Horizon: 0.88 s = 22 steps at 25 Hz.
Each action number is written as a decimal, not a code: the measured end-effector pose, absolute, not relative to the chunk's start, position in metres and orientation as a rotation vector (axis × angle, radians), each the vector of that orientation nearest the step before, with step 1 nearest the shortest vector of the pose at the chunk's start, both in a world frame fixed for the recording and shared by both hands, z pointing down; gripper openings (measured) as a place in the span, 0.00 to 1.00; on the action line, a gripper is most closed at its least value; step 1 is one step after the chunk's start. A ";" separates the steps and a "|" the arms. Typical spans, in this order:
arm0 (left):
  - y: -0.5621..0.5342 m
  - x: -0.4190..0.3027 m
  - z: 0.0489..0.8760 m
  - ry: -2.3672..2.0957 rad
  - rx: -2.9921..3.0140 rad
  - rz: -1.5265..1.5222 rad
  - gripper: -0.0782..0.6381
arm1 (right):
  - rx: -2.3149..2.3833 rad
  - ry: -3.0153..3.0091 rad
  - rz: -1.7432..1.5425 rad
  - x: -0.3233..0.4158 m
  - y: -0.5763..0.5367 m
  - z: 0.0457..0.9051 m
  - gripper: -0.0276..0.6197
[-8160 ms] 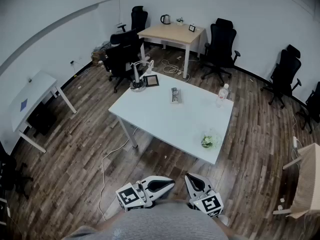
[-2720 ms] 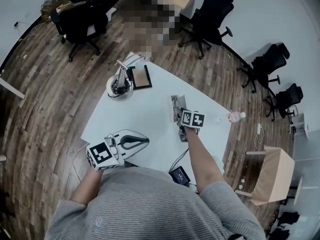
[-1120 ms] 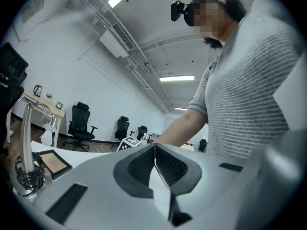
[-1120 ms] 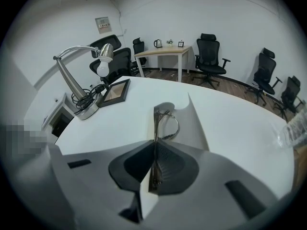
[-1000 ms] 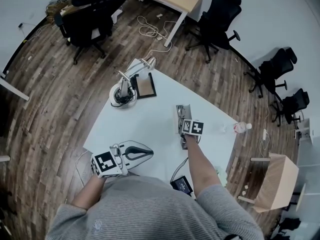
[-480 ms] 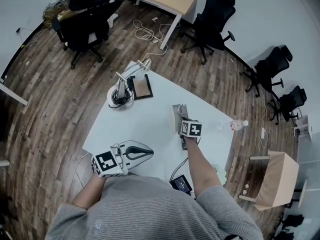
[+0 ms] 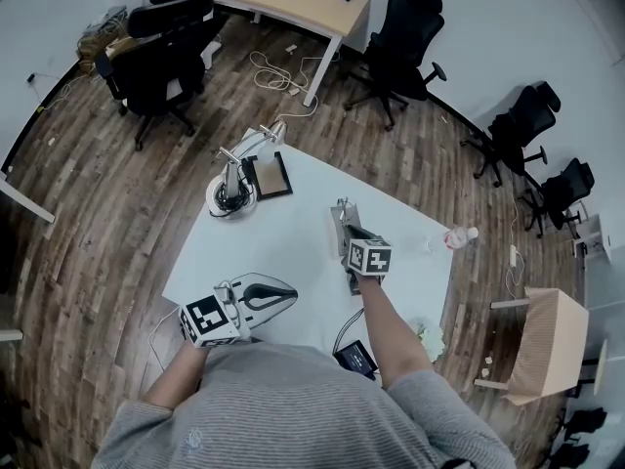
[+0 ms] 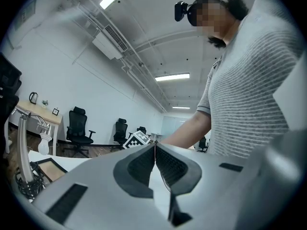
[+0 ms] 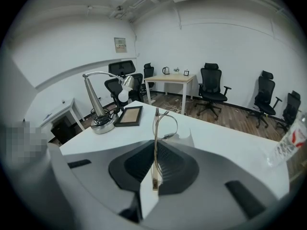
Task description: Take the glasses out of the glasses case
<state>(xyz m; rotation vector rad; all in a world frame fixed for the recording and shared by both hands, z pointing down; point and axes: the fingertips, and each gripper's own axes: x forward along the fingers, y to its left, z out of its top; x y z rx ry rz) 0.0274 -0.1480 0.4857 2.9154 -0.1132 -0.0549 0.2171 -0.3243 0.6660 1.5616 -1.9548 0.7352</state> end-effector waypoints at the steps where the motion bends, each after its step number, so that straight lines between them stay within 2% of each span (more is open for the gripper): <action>1: -0.148 0.028 0.484 -0.113 2.920 -0.056 0.13 | 1.567 -1.975 0.722 0.214 -0.324 0.660 0.08; 22: -0.145 0.029 0.472 -0.186 2.948 -0.070 0.13 | 1.602 -2.425 0.430 0.122 -0.293 0.525 0.08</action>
